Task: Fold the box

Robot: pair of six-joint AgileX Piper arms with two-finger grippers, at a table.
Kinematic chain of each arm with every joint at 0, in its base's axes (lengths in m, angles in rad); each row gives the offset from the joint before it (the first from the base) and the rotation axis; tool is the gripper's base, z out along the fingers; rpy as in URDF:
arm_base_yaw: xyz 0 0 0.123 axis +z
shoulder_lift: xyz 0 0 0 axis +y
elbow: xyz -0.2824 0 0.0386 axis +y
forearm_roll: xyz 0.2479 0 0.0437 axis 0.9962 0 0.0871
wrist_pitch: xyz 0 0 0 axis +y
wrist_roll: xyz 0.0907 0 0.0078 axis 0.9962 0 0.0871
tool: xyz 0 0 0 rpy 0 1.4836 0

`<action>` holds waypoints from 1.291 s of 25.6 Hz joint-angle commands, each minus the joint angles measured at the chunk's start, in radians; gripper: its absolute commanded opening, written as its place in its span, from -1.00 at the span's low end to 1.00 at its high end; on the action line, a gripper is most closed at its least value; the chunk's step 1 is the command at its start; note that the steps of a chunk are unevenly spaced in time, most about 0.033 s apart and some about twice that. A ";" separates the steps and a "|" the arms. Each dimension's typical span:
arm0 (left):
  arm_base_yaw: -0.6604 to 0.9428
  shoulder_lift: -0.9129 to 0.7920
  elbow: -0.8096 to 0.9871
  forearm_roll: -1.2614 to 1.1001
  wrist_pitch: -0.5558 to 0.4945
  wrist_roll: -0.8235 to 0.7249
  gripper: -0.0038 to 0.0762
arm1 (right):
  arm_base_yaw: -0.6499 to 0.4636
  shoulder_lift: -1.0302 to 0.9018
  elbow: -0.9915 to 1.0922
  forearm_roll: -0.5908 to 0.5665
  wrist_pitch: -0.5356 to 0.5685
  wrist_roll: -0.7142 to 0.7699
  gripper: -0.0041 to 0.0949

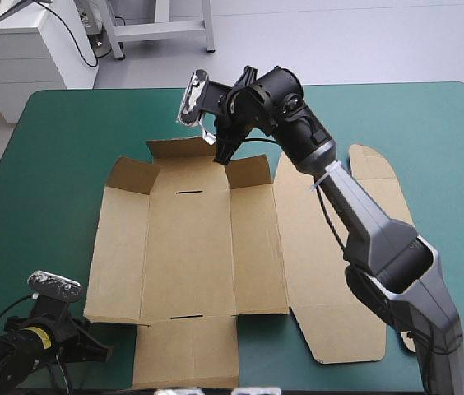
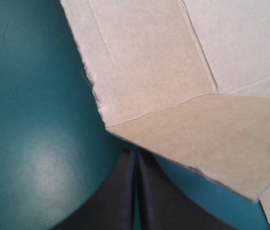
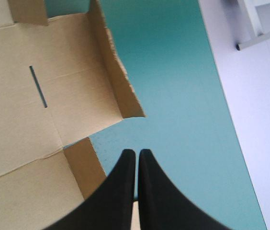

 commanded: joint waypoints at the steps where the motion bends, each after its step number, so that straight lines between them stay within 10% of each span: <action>1: -0.007 0.005 -0.026 0.010 -0.039 -0.001 -0.92 | -0.003 -0.134 -0.028 -0.146 -0.005 0.205 -0.95; 14: -0.007 0.005 -0.238 -0.058 0.043 -0.003 -0.92 | -0.267 -0.384 0.283 -0.114 -0.005 0.366 -0.95; 21: -0.007 0.007 -0.368 -0.073 -0.024 -0.018 -0.92 | -0.409 -0.501 0.567 0.088 -0.015 0.305 -0.95; 33: -0.007 0.224 -0.615 0.044 0.064 -0.001 -0.92 | -0.429 -0.765 0.940 0.134 -0.112 0.359 -0.95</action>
